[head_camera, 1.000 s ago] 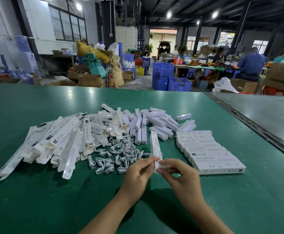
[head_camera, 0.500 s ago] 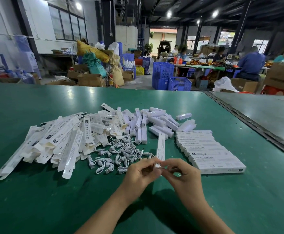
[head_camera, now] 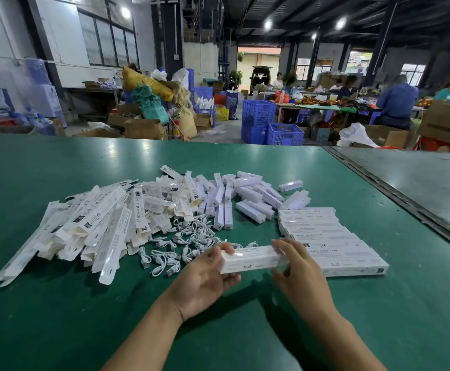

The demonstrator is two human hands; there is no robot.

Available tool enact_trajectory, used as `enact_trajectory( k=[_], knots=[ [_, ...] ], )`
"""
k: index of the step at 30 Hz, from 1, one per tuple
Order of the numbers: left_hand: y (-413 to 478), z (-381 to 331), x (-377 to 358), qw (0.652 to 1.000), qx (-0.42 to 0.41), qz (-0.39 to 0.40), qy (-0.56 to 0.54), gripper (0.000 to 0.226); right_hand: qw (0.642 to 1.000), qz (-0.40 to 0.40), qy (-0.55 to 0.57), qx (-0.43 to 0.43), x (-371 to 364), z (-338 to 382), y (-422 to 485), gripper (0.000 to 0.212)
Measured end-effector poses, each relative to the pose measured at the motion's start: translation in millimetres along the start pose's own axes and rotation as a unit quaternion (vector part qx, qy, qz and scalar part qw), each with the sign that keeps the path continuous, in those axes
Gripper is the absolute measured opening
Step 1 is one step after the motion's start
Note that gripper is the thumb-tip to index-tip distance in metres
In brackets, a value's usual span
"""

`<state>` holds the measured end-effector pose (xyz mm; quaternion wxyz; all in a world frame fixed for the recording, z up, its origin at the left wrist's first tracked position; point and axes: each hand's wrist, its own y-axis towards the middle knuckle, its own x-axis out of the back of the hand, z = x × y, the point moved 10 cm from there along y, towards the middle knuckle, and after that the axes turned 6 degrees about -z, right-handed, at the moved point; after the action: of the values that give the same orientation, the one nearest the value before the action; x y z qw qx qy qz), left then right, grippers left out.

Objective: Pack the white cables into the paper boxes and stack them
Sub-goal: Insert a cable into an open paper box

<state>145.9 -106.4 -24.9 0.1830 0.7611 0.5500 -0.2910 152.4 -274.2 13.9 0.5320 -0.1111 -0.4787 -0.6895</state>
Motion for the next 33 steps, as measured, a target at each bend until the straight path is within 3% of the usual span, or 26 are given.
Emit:
enact_trajectory(
  k=[4,11,14,17,19,24,26,28,33],
  knots=[
    [2,-6,8,0.999,-0.015,0.006,-0.049,0.052,1.000,-0.023,0.014,0.006,6,-6,3,0.047],
    [-6,-2,-13,0.993,-0.024,0.117,0.011,0.085,0.995,-0.024,0.079,0.058,-1,16,-4,0.047],
    [-4,6,-10,0.993,-0.023,0.079,0.081,0.072,0.994,-0.005,0.076,0.073,-7,25,-8,0.046],
    [1,3,-8,0.976,-0.086,0.027,0.199,0.040,0.996,0.031,0.032,0.080,-18,34,-11,0.046],
    [3,-6,-1,0.968,-0.122,-0.032,0.216,0.030,0.996,0.035,0.015,0.075,-20,35,-12,0.046],
    [8,-23,38,0.971,-0.148,-0.184,0.037,0.025,0.992,-0.071,0.106,0.009,-6,27,-7,0.039],
    [9,-29,45,0.968,-0.156,-0.195,-0.013,0.021,0.987,-0.097,0.122,-0.040,-12,11,4,0.026],
    [12,-31,47,0.970,-0.145,-0.191,-0.044,0.019,0.986,-0.080,0.122,-0.076,-28,-7,20,0.013],
    [18,-31,57,0.962,-0.139,-0.218,-0.087,0.011,0.995,-0.007,0.047,-0.086,-67,-37,62,0.023]
  ],
)
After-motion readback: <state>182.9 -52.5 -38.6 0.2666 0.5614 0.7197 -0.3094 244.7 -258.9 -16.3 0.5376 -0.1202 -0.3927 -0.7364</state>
